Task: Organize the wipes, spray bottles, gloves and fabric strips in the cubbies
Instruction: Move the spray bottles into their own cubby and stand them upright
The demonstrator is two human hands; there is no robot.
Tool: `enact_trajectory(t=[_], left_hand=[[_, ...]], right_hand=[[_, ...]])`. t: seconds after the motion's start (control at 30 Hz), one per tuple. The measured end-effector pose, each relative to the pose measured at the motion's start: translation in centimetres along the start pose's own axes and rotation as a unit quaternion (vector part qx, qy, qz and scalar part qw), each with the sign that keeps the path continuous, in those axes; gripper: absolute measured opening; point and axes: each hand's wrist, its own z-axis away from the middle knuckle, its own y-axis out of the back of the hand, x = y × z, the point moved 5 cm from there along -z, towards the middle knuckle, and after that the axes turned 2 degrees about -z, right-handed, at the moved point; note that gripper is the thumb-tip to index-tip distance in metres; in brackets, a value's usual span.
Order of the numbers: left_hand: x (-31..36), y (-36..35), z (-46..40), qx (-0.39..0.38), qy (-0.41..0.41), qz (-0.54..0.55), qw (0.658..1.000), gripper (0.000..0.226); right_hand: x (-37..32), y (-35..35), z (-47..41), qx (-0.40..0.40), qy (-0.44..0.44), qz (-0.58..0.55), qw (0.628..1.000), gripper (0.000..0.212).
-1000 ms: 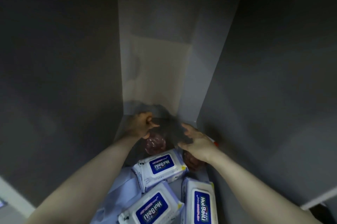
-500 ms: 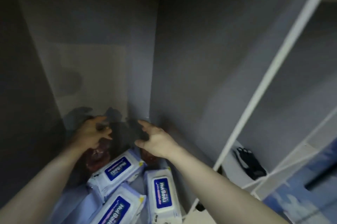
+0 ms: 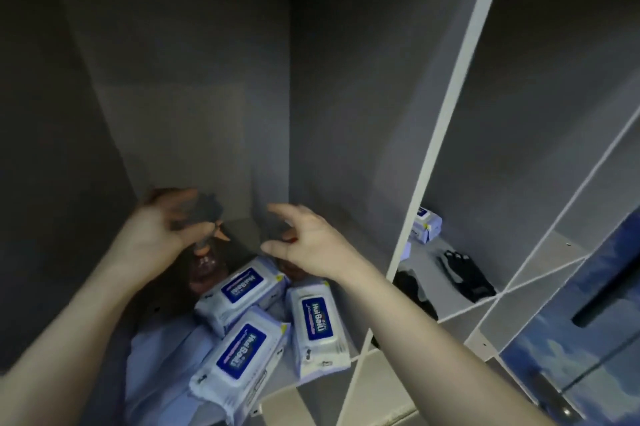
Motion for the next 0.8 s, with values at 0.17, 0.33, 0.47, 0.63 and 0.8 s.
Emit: enact_trajectory(t=[0.17, 0.33, 0.47, 0.63, 0.8], left_hand=[[0.1, 2.8, 5.0, 0.023, -0.021, -0.04, 0.999, 0.059], [0.4, 5.5, 10.2, 0.073, -0.016, -0.021, 0.997, 0.054], [-0.5, 7.2, 15.7, 0.121, 0.011, -0.019, 0.992, 0.042], [-2.5, 8.5, 22.8, 0.216, 0.087, -0.011, 0.973, 0.034], [-4.6, 10.8, 28.9, 0.255, 0.152, -0.024, 0.955, 0.04]], right_hand=[[-3.9, -0.7, 1.9, -0.02, 0.049, -0.004, 0.999, 0.068], [-6.8, -1.6, 4.2, -0.032, 0.105, -0.008, 0.994, 0.061], [-8.5, -2.6, 6.8, -0.059, 0.165, -0.002, 0.985, 0.053], [-10.5, -6.1, 10.2, -0.154, 0.172, -0.078, 0.97, 0.048], [-14.0, -11.0, 13.9, -0.241, 0.165, -0.12, 0.949, 0.045]])
